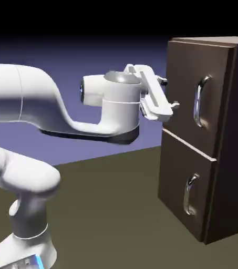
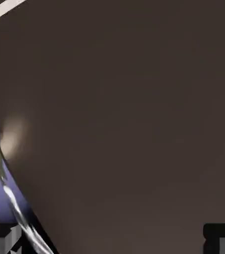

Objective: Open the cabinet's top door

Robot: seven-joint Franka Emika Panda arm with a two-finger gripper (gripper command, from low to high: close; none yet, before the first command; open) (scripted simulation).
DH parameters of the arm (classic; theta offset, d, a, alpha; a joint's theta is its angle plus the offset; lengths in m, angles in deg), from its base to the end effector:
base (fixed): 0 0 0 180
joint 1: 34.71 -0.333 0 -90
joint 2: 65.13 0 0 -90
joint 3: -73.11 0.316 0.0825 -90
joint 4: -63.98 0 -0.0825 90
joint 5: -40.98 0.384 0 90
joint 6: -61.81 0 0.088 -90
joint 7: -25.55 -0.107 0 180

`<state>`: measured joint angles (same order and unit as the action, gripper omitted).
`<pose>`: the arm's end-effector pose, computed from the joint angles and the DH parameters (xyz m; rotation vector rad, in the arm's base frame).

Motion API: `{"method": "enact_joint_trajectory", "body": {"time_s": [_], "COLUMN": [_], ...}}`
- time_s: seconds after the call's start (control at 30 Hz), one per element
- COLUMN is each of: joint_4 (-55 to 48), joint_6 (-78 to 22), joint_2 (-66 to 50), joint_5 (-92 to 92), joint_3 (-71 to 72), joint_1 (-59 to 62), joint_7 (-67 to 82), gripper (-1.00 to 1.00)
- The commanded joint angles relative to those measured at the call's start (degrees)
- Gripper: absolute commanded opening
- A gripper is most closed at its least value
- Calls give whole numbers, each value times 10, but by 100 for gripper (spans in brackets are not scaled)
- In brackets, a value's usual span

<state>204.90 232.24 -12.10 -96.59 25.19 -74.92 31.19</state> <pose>0.3639 -0.0644 0.5547 1.0105 1.4475 0.9762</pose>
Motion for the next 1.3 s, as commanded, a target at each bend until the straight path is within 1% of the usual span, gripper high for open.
{"method": "enact_joint_trajectory", "body": {"time_s": [0.0,0.33,0.37,0.53,0.57,0.6,0.8,1.07,1.27], "joint_4": [-4,-40,-40,-108,-108,-108,-48,65,142], "joint_6": [-1,-7,-7,-30,-30,-30,-72,-164,-247], "joint_2": [4,40,40,0,0,0,-57,-45,-7], "joint_5": [-25,-271,-271,-284,-284,-284,-274,-108,41], "joint_3": [-9,-94,-94,-152,-152,-152,-53,103,222], "joint_1": [-7,-78,-78,-179,-179,-179,-54,109,192], "joint_7": [9,95,95,86,86,86,0,63,125], "gripper": [0,0,0,0,-100,-100,-100,-100,-100]}}
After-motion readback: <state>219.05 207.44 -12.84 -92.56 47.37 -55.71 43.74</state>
